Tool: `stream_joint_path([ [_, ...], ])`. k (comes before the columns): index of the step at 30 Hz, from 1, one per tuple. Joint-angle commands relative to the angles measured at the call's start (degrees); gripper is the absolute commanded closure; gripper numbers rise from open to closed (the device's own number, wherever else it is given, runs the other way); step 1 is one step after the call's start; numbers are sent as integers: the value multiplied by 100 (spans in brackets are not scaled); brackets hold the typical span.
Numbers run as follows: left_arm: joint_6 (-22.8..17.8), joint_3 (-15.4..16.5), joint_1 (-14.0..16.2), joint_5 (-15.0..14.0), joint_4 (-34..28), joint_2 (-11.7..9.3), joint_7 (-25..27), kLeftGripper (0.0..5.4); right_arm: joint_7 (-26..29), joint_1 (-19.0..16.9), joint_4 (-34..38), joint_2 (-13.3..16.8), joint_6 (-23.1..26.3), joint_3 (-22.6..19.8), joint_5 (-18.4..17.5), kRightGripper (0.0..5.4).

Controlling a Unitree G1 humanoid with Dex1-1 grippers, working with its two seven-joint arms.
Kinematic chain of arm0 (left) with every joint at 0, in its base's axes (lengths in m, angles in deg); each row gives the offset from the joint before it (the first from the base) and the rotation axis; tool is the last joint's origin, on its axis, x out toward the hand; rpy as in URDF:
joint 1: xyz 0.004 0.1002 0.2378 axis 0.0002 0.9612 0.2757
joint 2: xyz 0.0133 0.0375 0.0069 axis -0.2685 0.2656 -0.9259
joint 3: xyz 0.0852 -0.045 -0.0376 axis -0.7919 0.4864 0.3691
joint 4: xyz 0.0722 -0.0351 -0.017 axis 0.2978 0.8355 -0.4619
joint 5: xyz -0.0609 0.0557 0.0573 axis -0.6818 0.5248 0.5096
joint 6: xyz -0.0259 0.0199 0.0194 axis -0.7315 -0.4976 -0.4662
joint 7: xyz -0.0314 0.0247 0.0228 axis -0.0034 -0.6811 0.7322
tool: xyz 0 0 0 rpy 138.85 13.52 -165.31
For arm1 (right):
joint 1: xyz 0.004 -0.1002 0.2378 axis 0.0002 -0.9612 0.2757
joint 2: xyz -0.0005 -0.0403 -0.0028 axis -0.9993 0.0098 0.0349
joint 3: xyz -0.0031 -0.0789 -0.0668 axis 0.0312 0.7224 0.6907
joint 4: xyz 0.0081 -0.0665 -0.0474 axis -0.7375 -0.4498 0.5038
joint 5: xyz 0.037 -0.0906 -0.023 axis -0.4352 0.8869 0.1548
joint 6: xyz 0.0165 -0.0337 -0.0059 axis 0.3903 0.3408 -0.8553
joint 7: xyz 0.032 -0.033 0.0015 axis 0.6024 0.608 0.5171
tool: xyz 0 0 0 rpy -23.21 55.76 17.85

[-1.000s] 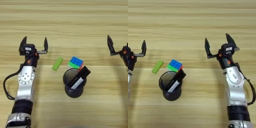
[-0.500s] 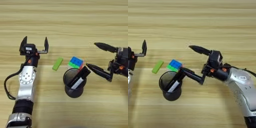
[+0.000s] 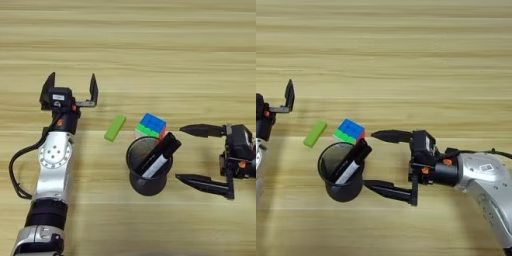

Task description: Move the objects on the table

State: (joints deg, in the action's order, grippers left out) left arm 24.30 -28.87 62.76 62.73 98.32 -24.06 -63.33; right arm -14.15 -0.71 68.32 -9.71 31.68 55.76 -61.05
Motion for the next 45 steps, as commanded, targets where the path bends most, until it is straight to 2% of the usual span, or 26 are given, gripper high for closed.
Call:
stream_joint_path([
  [1,-43,-30,14,59,-80,-6,-23,2,-19,-95,-106,59,76,52,180,0],
  [5,-15,-60,26,101,-108,-5,-29,2,-162,-128,-308,-15,93,159,427,0],
  [14,-11,-75,24,102,-99,-21,-31,2,-378,-200,-265,-375,264,220,261,0],
  [35,18,-74,10,102,-56,-32,-21,0,-609,-46,-34,-642,482,56,17,232],
  [45,49,-81,-10,111,-11,-21,-30,0,-837,56,-77,-780,513,192,200,337],
])
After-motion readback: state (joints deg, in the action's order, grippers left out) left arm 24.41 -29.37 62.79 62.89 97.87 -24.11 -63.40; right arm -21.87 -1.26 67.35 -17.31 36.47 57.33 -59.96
